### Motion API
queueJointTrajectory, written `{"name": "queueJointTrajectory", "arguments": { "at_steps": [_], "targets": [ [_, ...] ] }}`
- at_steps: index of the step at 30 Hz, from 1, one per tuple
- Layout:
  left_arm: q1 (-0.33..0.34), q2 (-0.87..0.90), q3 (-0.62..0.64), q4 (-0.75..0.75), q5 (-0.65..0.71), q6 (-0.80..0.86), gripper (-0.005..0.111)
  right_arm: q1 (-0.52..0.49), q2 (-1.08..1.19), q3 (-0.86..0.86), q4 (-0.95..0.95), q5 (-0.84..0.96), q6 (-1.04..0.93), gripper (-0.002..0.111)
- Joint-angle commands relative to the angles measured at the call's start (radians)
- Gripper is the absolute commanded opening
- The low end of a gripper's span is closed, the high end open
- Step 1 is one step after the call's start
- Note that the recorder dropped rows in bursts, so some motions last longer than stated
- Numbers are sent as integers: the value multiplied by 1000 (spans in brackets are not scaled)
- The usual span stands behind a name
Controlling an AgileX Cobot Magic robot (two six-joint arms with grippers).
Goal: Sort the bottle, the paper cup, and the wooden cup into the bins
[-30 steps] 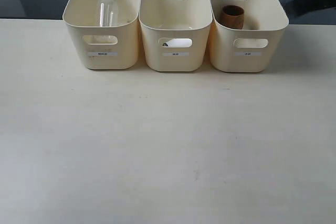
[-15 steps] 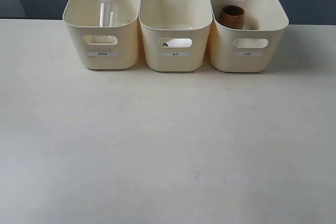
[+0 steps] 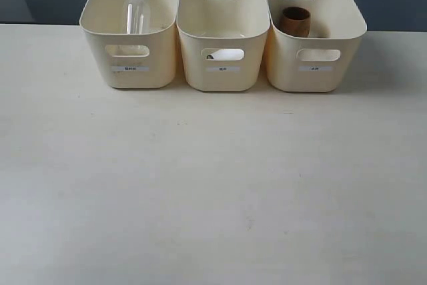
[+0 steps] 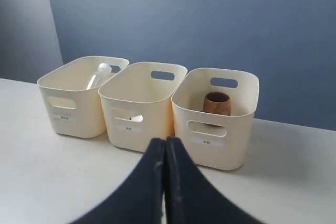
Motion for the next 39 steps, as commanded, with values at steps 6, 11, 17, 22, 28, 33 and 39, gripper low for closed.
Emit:
{"name": "queueJointTrajectory", "arguments": {
  "at_steps": [6,11,17,22,28,33,39],
  "targets": [
    [-1,-2,2,0,-5,-2,0,-130,-52,82,-45,20,3,-1],
    [-1,-2,2,0,-5,-2,0,-245,-52,106,56,-19,3,-1],
    [-1,-2,2,0,-5,-2,0,-348,-52,107,70,-16,3,-1],
    [-1,-2,2,0,-5,-2,0,-383,-52,124,76,-28,3,-1],
    [-1,-2,2,0,-5,-2,0,-385,-52,176,76,-58,3,-1],
    [-1,-2,2,0,-5,-2,0,-385,-52,176,76,-60,3,-1],
    [-1,-2,2,0,-5,-2,0,-385,-52,176,76,-60,3,-1]
  ]
}}
